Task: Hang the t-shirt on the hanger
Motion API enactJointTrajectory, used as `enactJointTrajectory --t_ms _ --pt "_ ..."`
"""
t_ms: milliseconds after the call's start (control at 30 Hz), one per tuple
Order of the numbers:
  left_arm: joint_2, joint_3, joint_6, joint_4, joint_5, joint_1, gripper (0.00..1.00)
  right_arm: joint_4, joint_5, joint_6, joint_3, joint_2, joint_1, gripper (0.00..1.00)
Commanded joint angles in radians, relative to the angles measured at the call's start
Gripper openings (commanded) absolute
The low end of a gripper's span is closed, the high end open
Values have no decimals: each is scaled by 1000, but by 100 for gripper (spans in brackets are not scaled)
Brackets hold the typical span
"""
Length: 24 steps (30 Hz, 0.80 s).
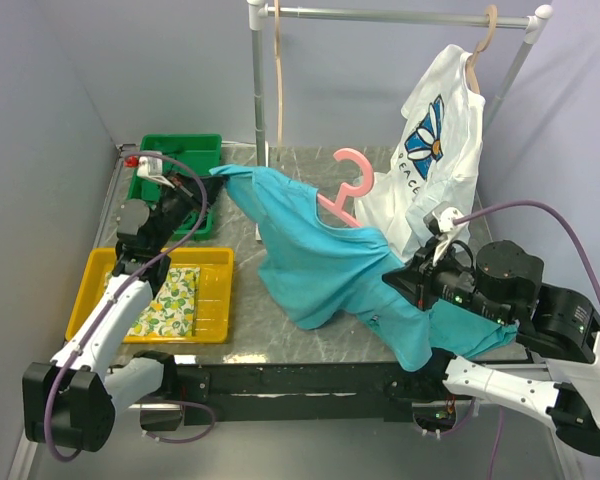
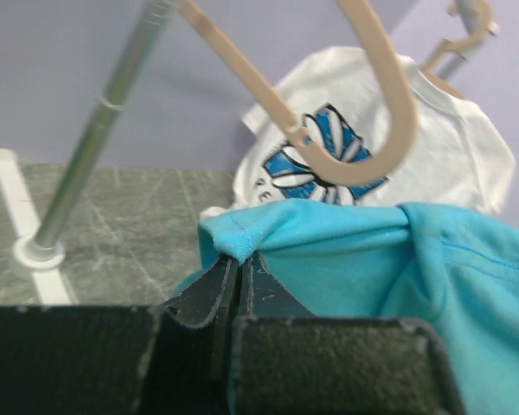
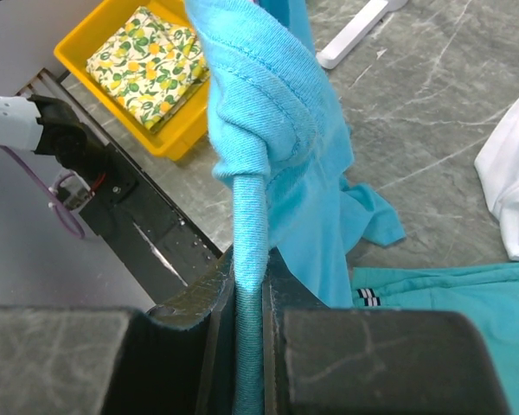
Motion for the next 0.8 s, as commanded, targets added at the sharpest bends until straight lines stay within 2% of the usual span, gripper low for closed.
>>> enactJointTrajectory --t_ms 0,67,233,300,400,433,467,500,533,567,633,767 --pt "-2 -2 -33 -75 -140 18 1 41 37 11 60 -33 -2 0" --pt "-1 -6 -47 -106 -171 16 1 33 46 14 68 -37 -2 0" --pt "11 -12 -61 -98 -102 12 2 19 64 29 78 -53 -2 0" --pt "19 -11 -60 -108 -76 10 12 1 76 36 97 -51 -2 0" --pt "15 -6 -47 -135 -62 1 19 -51 130 40 158 -42 -2 0" --pt "10 -8 -43 -140 -57 -4 15 -65 142 42 196 -37 -2 0" --pt "7 -5 -37 -147 -56 -5 14 -81 162 43 215 -34 -2 0" --pt "7 1 -35 -155 -51 -8 21 -110 171 46 233 -30 -2 0" --pt "7 20 -35 -184 -48 -13 35 -122 185 49 267 -28 -3 0" --pt "4 29 -37 -204 -57 -16 73 -137 205 54 285 -24 -2 0" --pt "-13 32 -34 -207 -56 -30 75 -180 230 69 325 -10 -2 0" --pt "-90 50 -38 -264 -74 -54 73 -275 290 106 393 28 -2 0"
